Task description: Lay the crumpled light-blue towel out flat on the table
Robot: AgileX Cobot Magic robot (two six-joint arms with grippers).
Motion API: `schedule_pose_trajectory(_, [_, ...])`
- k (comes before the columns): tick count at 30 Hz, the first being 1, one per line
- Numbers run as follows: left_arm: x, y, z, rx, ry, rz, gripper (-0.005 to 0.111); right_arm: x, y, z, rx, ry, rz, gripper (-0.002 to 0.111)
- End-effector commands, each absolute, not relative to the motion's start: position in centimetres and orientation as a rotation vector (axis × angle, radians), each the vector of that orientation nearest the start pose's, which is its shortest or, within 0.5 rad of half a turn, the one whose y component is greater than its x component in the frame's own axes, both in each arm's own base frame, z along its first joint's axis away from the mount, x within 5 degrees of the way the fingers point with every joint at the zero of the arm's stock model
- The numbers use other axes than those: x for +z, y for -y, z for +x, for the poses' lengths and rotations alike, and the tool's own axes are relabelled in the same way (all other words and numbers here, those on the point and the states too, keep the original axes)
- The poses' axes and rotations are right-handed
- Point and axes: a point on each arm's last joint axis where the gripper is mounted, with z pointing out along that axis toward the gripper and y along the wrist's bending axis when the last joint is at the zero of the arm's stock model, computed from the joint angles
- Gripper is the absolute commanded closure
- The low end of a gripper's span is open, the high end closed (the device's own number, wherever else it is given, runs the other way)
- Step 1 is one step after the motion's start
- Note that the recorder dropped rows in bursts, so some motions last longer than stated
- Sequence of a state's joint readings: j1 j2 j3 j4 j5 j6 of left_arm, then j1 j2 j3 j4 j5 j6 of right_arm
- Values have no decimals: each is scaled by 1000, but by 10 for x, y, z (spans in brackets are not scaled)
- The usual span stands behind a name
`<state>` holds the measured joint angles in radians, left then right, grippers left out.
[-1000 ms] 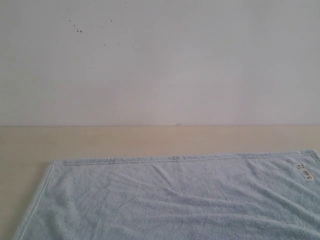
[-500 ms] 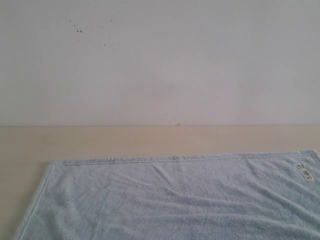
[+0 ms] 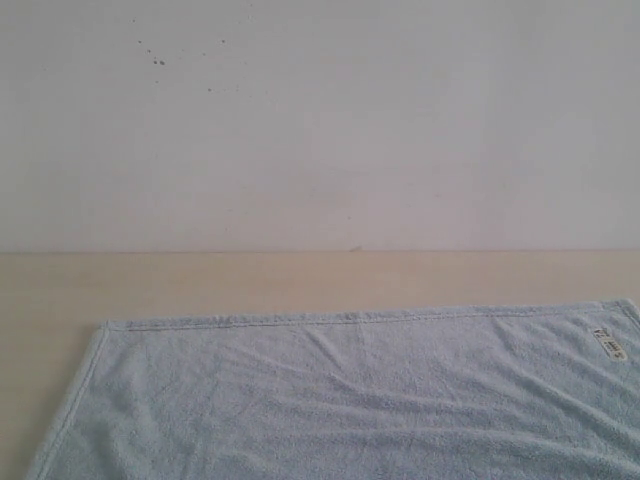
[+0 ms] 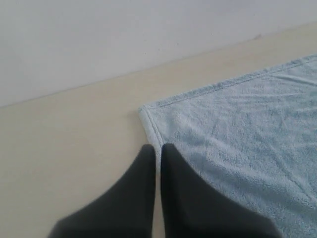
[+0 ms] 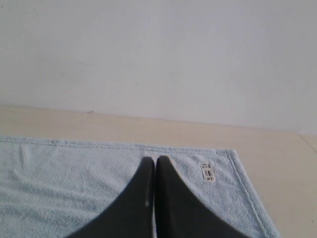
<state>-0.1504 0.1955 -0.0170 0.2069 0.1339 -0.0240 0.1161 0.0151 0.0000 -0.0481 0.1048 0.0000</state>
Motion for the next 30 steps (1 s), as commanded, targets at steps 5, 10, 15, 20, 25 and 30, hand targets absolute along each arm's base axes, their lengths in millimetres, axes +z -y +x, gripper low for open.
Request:
schedule_pose_trajectory(5, [184,4,54,32,-1797,223,103,200,-6,57,47,-1633,-117,108])
schedule_pose_trajectory(10, [184,4,54,32,-1795,223,103,200,-6,56,48,-1626,-117,108])
schedule_pose_trajectory(15, [184,4,54,32,-1793,223,103,200,-6,56,48,-1626,-117,108])
schedule_pose_trajectory(20, [184,4,54,32,-1791,222,103,200,-6,56,53,-1626,-111,108])
schedule_pose_trajectory(25, [184,4,54,32,-1791,222,103,200,-6,56,53,-1626,-111,108])
schedule_pose_trajectory(30, [185,4,54,31,-1784,222,103,200,-6,56,55,-1626,-109,108])
